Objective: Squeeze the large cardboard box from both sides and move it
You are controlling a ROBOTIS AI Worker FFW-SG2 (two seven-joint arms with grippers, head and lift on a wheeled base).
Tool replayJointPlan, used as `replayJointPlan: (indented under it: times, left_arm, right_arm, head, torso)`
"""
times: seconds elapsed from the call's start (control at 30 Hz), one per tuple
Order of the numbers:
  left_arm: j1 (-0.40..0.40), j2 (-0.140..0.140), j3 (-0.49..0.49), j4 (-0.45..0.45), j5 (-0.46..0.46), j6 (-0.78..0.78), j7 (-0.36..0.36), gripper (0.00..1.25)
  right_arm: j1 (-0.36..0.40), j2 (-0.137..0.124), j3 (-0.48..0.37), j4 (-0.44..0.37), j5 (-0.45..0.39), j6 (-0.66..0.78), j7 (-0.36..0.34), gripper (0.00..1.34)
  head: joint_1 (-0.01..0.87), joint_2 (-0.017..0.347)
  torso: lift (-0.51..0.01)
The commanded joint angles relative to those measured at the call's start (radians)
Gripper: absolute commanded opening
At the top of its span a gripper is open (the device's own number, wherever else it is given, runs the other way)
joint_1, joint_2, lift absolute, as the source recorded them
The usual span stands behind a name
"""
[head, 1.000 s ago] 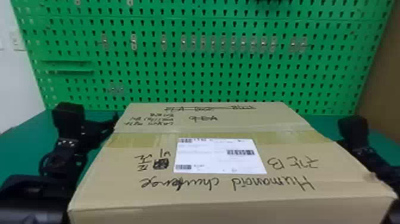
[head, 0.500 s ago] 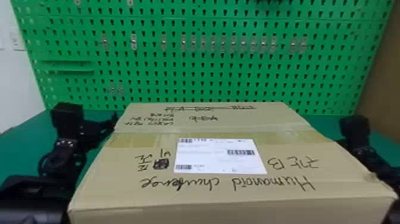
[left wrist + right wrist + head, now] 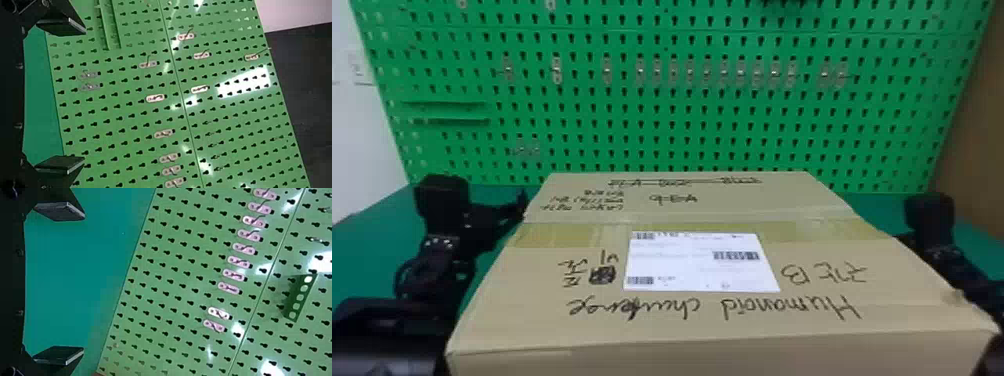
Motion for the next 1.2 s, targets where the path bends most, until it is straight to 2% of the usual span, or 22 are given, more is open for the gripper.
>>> replayJointPlan:
  times: [0.0,0.13,0.37,0.73,0.97,1.07,1.17]
  left_arm:
    - [-0.007,-0.001,-0.003,0.0,0.011,-0.001,0.0,1.12]
    - [-0.01,-0.001,0.002,0.0,0.021,-0.001,0.0,1.12]
    - [-0.01,-0.001,-0.003,0.0,0.014,-0.002,0.0,1.12]
    - [-0.003,-0.006,0.002,0.0,-0.003,-0.014,0.0,1.12]
    - [-0.001,-0.012,0.013,0.0,-0.003,-0.021,-0.002,1.12]
    - [0.005,-0.02,0.02,0.001,0.004,-0.022,0.0,1.12]
    - [0.003,-0.036,0.026,0.003,0.006,-0.028,0.0,1.12]
  right_arm:
    - [-0.006,0.003,-0.005,0.002,-0.013,-0.002,0.0,1.24]
    - [-0.025,0.011,-0.008,0.011,-0.027,-0.011,0.002,1.24]
    - [-0.055,0.04,0.001,0.052,-0.051,-0.042,0.002,1.24]
    - [-0.055,0.054,0.013,0.071,-0.056,-0.053,0.002,1.24]
    - [-0.049,0.047,0.015,0.071,-0.062,-0.053,0.002,1.24]
    - [-0.041,0.057,0.001,0.071,-0.074,-0.057,0.008,1.24]
    - [-0.031,0.07,-0.044,0.069,-0.091,-0.063,0.044,1.24]
  head:
    - [0.425,0.051]
    - [0.425,0.051]
    - [0.425,0.051]
    - [0.425,0.051]
    - [0.425,0.051]
    - [0.425,0.051]
    - [0.425,0.051]
  torso:
    - [-0.209]
    - [-0.209]
    - [-0.209]
    - [-0.209]
    - [-0.209]
    - [-0.209]
    - [-0.209]
